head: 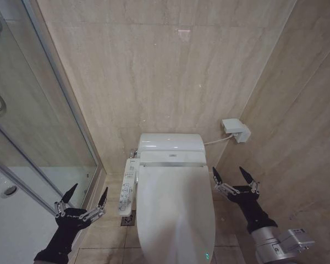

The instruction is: Open the toilet lid, clean the toilet bowl with a toilet brush, close the toilet lid, and flush.

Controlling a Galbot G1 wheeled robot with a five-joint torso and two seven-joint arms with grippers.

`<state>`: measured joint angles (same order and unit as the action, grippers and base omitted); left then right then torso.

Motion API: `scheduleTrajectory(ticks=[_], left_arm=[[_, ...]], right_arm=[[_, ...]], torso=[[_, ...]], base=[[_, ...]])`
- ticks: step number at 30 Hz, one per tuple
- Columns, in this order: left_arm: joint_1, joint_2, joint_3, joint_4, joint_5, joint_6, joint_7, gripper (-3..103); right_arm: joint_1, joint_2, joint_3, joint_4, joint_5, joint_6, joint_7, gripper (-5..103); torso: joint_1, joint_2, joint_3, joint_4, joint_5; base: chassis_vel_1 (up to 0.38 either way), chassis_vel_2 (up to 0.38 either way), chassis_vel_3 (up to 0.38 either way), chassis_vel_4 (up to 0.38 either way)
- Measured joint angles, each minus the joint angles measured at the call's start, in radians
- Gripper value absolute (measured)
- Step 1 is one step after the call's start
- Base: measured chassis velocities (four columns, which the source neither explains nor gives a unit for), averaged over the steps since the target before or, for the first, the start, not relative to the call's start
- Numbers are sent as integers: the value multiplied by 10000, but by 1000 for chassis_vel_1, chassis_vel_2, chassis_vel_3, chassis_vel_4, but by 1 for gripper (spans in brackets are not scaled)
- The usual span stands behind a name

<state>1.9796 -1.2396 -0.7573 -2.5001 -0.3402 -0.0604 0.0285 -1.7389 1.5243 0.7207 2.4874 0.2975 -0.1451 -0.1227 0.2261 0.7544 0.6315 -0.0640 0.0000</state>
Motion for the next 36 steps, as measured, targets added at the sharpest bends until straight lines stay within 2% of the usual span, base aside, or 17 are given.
scheduleTrajectory(ticks=[10, 36], left_arm=[[65, -40, -25, 1, 428, -95, 176, 100], [71, -39, -30, 1, 424, -92, 169, 100]], right_arm=[[0, 0, 0, 0, 0, 0, 0, 100], [0, 0, 0, 0, 0, 0, 0, 100]], torso=[[0, 0, 0, 0, 0], [1, 0, 0, 0, 0]], base=[[0, 0, 0, 0], [0, 0, 0, 0]])
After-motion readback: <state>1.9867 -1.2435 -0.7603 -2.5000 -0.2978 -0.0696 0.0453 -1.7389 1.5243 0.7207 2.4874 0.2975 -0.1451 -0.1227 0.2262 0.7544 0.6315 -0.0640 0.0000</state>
